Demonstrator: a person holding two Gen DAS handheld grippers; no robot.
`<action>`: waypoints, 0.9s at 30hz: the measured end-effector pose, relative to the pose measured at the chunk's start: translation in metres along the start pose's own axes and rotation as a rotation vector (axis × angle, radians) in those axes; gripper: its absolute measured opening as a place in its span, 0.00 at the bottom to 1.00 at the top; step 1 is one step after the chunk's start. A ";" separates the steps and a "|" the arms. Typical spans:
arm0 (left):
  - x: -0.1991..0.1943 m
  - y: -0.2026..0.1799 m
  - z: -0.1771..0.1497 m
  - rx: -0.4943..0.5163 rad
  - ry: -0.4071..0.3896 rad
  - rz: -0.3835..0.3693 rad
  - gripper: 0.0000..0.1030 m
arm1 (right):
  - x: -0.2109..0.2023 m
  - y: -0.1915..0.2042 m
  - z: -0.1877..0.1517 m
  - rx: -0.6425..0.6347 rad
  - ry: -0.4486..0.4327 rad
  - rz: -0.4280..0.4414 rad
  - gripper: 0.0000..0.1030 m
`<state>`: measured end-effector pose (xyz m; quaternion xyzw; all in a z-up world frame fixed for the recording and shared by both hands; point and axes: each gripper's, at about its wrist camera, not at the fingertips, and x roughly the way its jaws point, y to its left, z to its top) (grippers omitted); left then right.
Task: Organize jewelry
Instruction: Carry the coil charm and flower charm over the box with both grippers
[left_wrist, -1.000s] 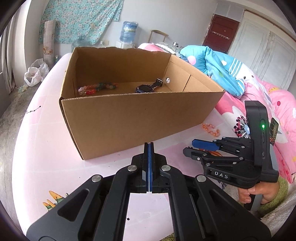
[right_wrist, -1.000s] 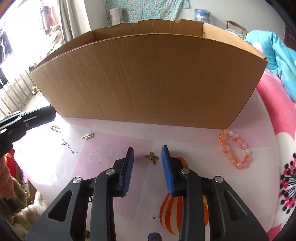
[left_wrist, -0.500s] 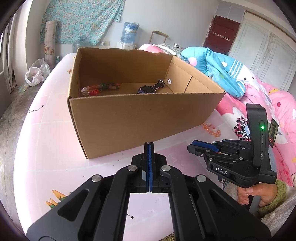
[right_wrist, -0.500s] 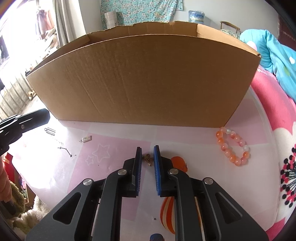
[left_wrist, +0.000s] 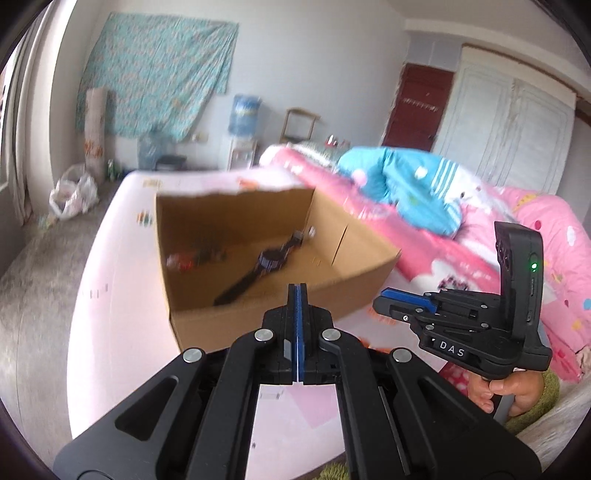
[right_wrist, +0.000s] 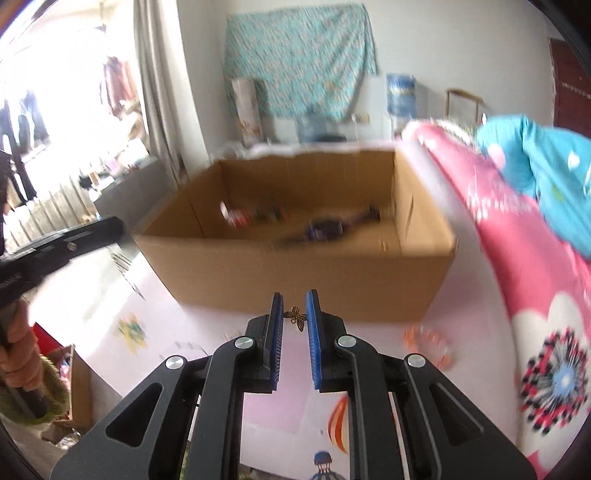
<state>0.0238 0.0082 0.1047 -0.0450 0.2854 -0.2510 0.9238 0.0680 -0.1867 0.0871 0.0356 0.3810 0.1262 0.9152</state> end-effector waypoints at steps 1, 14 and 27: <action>-0.001 -0.003 0.007 0.010 -0.014 -0.003 0.00 | -0.003 0.001 0.008 -0.002 -0.019 0.009 0.13; 0.080 0.033 0.050 -0.063 0.131 0.018 0.00 | 0.065 -0.035 0.101 0.062 0.084 0.177 0.13; 0.120 0.055 0.027 -0.112 0.281 0.058 0.16 | 0.130 -0.053 0.091 0.143 0.282 0.209 0.25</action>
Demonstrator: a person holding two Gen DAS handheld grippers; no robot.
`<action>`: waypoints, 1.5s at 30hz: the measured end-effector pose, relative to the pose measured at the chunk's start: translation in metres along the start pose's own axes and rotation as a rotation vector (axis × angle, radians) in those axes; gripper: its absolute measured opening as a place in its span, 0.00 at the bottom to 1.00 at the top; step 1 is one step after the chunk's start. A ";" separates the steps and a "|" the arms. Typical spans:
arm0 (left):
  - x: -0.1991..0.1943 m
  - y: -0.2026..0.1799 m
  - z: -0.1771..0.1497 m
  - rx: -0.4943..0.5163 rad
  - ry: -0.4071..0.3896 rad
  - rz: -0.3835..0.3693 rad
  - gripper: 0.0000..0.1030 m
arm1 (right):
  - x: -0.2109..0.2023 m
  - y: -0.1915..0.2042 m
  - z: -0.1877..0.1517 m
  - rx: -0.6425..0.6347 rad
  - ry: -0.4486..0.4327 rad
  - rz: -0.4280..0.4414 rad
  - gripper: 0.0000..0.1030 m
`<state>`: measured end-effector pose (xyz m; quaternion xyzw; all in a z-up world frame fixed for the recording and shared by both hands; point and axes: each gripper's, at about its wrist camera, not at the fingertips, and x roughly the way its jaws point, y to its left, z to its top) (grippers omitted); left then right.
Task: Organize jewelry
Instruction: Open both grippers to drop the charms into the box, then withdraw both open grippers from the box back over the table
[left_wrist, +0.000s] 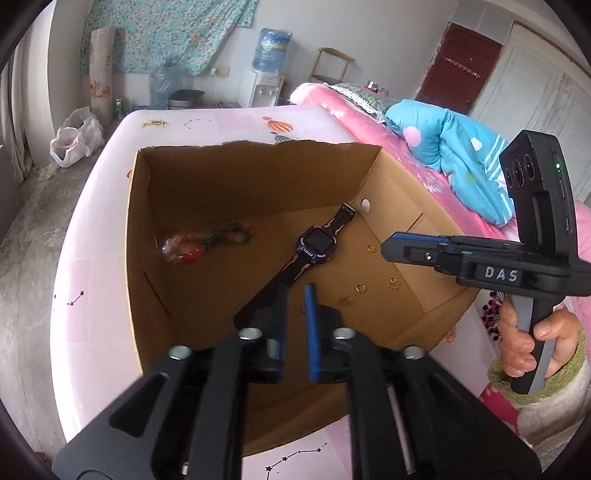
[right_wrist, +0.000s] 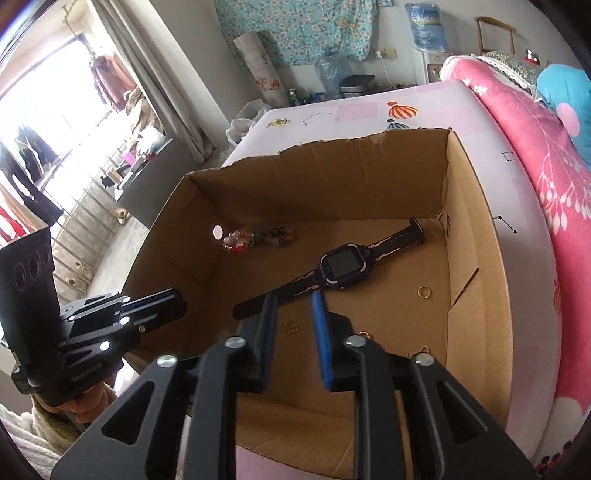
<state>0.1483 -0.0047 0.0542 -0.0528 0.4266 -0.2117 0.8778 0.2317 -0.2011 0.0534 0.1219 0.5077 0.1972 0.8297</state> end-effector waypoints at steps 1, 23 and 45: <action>0.001 0.001 0.001 -0.003 -0.002 -0.002 0.17 | -0.001 -0.001 0.000 0.004 -0.006 0.004 0.25; -0.091 -0.022 -0.022 0.033 -0.284 0.055 0.59 | -0.115 -0.021 -0.050 0.140 -0.294 -0.012 0.58; -0.007 -0.034 -0.124 0.076 0.121 0.310 0.84 | -0.039 -0.013 -0.182 0.080 0.025 -0.397 0.81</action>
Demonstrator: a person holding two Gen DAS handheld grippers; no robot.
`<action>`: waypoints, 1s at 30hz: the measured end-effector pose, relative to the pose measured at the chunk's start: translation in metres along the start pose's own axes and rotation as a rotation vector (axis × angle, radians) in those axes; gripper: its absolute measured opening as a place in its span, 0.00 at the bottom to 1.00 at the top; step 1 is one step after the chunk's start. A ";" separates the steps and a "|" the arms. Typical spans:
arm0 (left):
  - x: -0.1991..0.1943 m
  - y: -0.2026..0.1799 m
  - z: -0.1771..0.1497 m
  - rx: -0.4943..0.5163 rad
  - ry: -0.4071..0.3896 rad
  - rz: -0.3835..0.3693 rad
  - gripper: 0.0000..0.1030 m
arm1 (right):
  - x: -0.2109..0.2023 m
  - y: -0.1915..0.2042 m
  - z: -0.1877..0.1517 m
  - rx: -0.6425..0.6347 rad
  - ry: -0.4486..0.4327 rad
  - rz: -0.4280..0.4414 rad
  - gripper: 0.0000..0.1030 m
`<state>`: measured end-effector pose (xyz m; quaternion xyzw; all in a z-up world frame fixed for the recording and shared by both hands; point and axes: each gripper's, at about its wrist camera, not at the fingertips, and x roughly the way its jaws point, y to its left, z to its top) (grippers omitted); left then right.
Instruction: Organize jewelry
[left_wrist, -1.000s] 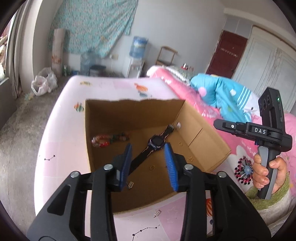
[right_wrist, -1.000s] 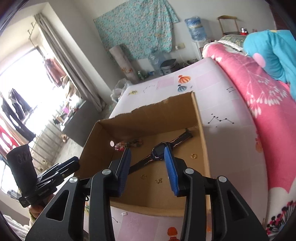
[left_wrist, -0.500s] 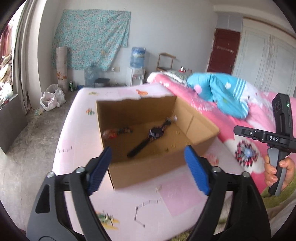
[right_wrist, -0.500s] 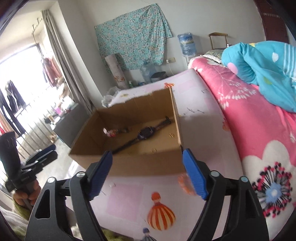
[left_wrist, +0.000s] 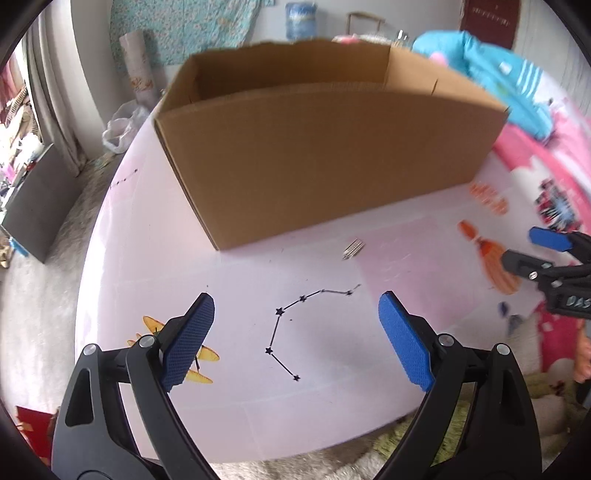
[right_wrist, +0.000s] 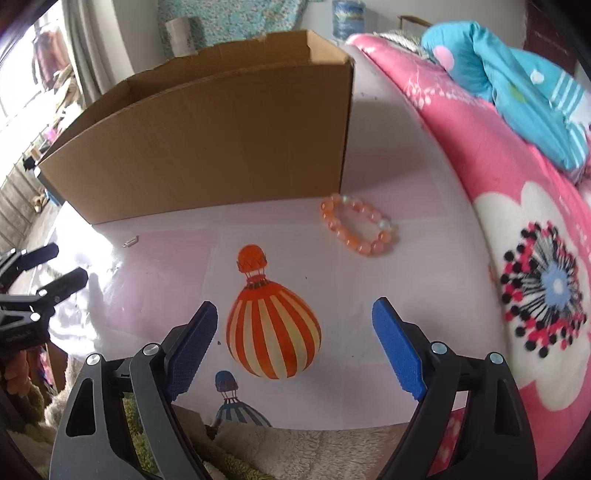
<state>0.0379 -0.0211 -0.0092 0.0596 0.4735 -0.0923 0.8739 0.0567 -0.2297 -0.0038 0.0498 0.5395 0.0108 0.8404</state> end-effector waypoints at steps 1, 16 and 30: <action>0.004 -0.001 0.000 0.004 0.009 0.010 0.84 | 0.004 -0.003 0.001 0.024 0.010 0.002 0.81; 0.028 0.001 0.005 -0.064 0.066 0.020 0.86 | 0.026 0.003 0.002 -0.016 0.022 -0.084 0.93; 0.035 0.000 0.006 -0.120 0.064 0.056 0.92 | 0.025 0.004 0.004 0.003 0.033 -0.098 0.94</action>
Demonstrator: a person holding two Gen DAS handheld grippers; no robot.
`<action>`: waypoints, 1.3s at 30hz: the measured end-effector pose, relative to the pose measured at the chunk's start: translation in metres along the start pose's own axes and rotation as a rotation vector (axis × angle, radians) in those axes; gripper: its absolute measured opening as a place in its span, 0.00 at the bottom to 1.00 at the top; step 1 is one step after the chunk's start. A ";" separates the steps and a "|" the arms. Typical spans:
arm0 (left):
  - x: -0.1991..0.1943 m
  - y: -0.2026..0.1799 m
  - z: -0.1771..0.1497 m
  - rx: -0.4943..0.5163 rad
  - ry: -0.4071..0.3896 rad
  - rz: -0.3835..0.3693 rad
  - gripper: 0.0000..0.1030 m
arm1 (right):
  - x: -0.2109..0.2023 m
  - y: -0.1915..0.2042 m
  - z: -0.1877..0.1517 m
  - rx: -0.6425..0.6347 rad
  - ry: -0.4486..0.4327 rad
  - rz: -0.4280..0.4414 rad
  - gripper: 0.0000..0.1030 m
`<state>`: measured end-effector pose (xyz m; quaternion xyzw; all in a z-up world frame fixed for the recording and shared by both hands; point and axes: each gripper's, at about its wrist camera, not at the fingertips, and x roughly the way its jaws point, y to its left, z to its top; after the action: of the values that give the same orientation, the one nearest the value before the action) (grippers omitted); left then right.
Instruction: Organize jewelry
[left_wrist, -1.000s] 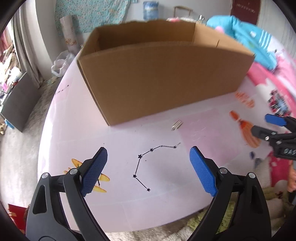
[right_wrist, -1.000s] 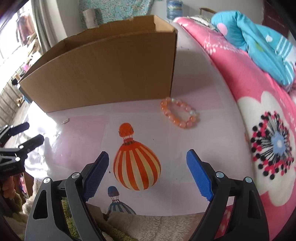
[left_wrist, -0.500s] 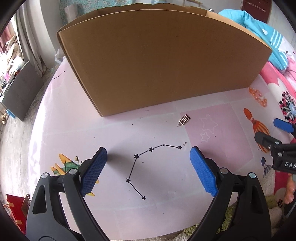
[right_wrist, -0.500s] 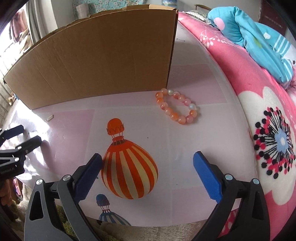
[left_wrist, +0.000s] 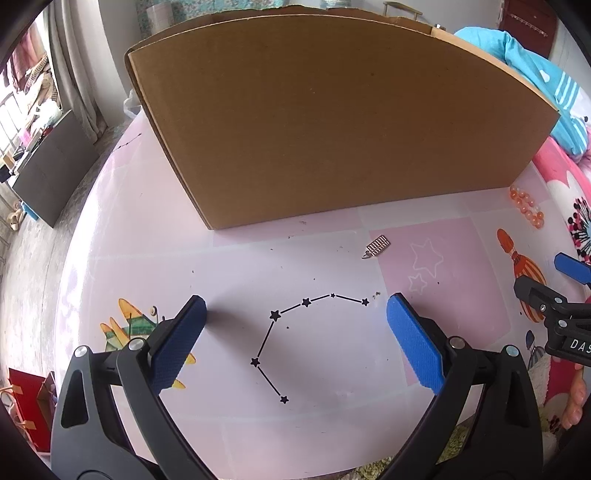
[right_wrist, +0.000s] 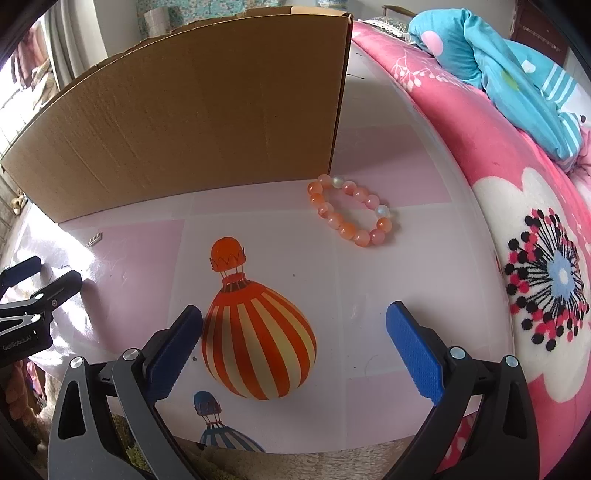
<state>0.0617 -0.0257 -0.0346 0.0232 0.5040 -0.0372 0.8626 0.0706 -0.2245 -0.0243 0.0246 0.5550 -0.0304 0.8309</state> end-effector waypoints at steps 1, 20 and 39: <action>0.000 0.000 0.000 -0.002 0.000 0.001 0.92 | 0.000 0.000 0.000 0.000 0.002 0.000 0.94; 0.001 -0.007 0.003 -0.011 0.000 0.006 0.92 | 0.000 0.002 0.000 0.001 0.015 -0.002 0.94; 0.001 -0.005 -0.002 -0.014 -0.006 0.012 0.93 | -0.001 0.000 -0.003 0.005 0.006 -0.006 0.94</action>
<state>0.0605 -0.0302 -0.0367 0.0201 0.5016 -0.0288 0.8644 0.0678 -0.2240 -0.0239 0.0251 0.5573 -0.0339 0.8292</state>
